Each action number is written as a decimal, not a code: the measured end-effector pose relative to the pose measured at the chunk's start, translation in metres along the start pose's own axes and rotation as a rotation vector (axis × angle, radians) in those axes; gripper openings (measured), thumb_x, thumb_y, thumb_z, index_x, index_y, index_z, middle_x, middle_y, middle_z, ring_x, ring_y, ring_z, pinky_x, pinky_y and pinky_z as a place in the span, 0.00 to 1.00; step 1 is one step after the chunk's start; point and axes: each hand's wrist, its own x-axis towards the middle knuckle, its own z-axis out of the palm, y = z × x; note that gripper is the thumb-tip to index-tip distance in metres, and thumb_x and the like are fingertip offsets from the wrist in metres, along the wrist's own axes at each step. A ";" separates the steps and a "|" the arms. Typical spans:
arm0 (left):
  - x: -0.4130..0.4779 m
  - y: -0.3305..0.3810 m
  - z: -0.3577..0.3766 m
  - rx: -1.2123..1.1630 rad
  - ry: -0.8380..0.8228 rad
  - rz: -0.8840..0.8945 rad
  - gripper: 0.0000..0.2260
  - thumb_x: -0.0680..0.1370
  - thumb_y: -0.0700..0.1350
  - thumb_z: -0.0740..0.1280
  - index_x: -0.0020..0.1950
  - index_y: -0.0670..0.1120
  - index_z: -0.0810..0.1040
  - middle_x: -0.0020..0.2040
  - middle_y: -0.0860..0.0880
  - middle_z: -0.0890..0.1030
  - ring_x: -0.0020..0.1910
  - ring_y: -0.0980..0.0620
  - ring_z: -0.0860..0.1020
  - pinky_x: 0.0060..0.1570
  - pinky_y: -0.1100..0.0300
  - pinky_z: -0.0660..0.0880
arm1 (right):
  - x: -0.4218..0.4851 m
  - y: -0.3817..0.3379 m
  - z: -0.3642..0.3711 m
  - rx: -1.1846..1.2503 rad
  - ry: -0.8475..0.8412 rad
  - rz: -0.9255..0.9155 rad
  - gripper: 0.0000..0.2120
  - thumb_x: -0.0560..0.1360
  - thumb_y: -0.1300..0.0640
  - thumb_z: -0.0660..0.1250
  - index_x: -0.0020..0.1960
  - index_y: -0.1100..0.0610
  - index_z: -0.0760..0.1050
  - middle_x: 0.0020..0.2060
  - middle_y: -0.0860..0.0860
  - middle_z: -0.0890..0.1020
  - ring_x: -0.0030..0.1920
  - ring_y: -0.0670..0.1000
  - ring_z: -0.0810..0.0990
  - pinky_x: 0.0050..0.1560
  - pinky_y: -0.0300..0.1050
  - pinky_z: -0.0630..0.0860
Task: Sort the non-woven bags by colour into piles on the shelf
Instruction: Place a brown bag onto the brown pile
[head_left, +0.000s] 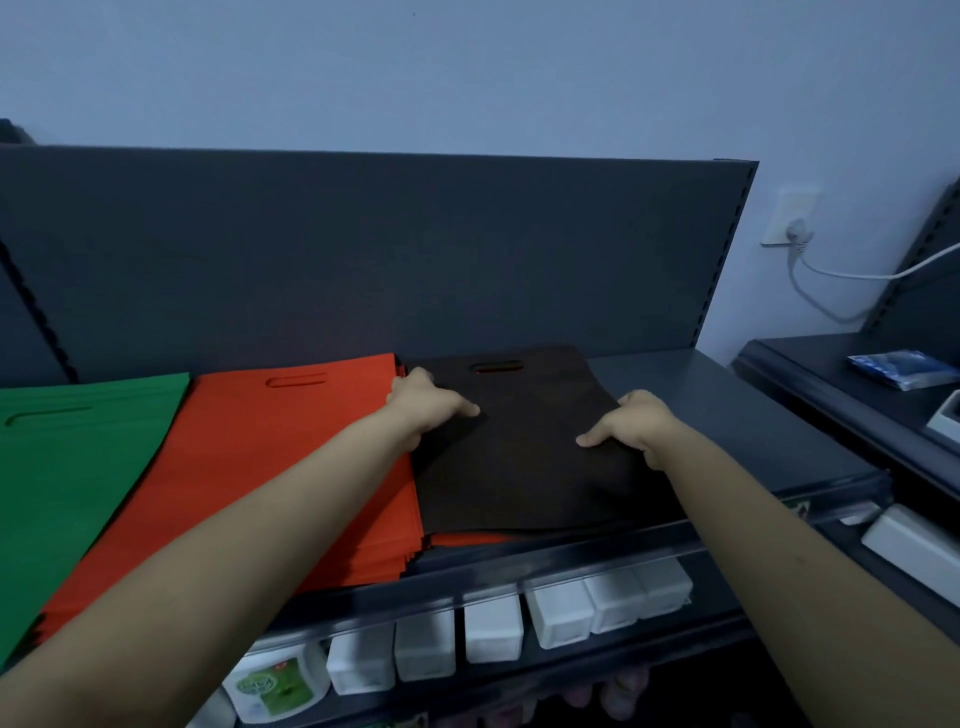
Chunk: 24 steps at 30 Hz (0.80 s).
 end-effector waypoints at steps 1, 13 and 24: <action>0.002 -0.001 -0.001 -0.040 -0.002 -0.011 0.40 0.63 0.49 0.80 0.71 0.42 0.68 0.68 0.43 0.70 0.66 0.43 0.71 0.65 0.51 0.70 | -0.001 0.000 -0.002 0.099 -0.038 0.022 0.20 0.63 0.66 0.79 0.52 0.64 0.75 0.46 0.60 0.82 0.45 0.59 0.82 0.44 0.53 0.81; -0.008 0.007 -0.024 -0.278 -0.159 -0.055 0.21 0.75 0.52 0.71 0.63 0.43 0.76 0.58 0.49 0.79 0.51 0.50 0.78 0.42 0.63 0.74 | 0.001 -0.011 -0.039 1.121 -0.213 0.120 0.10 0.77 0.70 0.61 0.39 0.59 0.71 0.29 0.51 0.76 0.20 0.44 0.73 0.20 0.31 0.67; -0.017 0.007 -0.039 -0.521 -0.252 0.030 0.21 0.72 0.27 0.66 0.63 0.41 0.75 0.49 0.42 0.82 0.43 0.46 0.81 0.39 0.57 0.79 | -0.012 -0.001 -0.024 0.400 -0.291 -0.028 0.14 0.70 0.75 0.63 0.51 0.62 0.78 0.48 0.60 0.83 0.45 0.59 0.83 0.39 0.46 0.80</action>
